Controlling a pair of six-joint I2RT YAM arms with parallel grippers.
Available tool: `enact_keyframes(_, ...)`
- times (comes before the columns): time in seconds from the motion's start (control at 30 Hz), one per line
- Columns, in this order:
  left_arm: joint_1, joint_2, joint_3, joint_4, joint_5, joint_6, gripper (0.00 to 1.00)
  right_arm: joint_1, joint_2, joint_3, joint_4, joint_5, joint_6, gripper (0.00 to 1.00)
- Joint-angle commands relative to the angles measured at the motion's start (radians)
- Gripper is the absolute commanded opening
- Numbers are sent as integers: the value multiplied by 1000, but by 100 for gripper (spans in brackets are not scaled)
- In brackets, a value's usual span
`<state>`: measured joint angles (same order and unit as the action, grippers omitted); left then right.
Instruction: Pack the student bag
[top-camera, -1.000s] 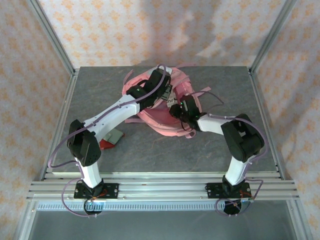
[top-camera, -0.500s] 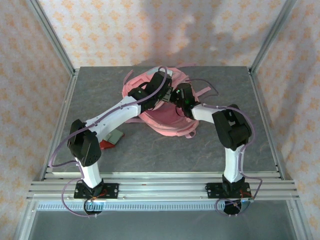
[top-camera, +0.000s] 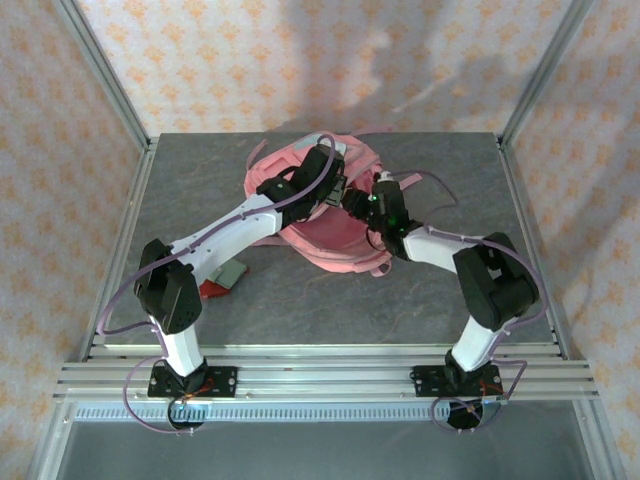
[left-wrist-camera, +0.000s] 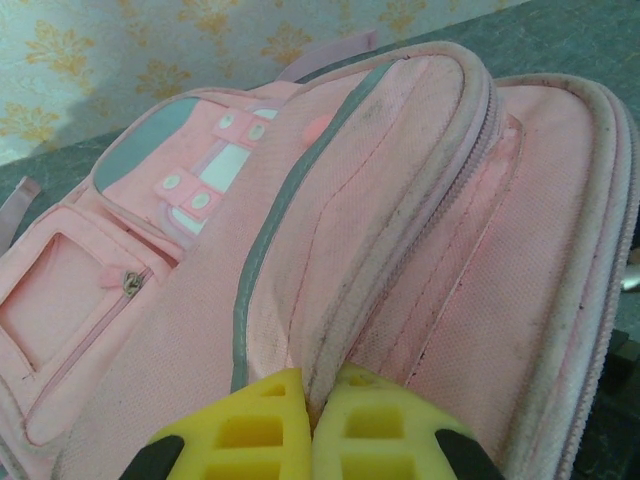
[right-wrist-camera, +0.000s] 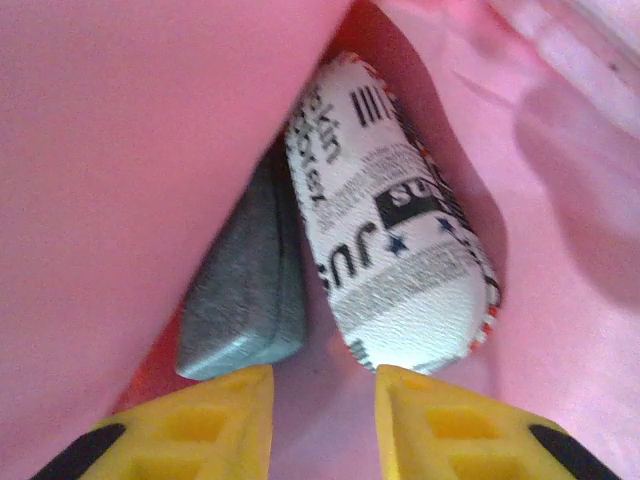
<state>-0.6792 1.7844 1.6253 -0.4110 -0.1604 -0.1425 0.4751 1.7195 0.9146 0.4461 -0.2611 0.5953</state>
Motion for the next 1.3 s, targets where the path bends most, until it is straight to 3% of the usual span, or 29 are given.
enact_keyframes(0.0,-6,-63,-7,52,7,-38,0,6,32,-31,20,34,11,27)
enact_keyframes(0.1,-10,-64,-11,49,10,-46,0,5,80,-20,39,41,34,19)
enact_keyframes(0.37,-28,-90,-75,73,38,-91,0,1,205,141,90,85,11,19)
enact_keyframes(0.57,-37,-108,-137,108,66,-140,0,-6,251,221,109,26,3,22)
enact_keyframes(0.7,-41,-111,-171,130,79,-165,0,-4,122,73,94,-10,-1,25)
enact_keyframes(0.87,-60,-73,-181,175,141,-204,0,-3,-214,-250,32,40,-12,30)
enact_keyframes(0.9,-69,-58,-178,184,153,-213,2,-3,-290,-310,13,57,-10,31)
enact_keyframes(1.03,-87,-27,-200,233,166,-267,35,9,-531,-447,-110,109,-5,38)
enact_keyframes(1.1,-86,-53,-249,282,157,-291,46,17,-618,-480,-144,105,-3,42)
enact_keyframes(1.27,-56,-199,-435,391,76,-331,62,54,-685,-493,-150,58,-2,48)
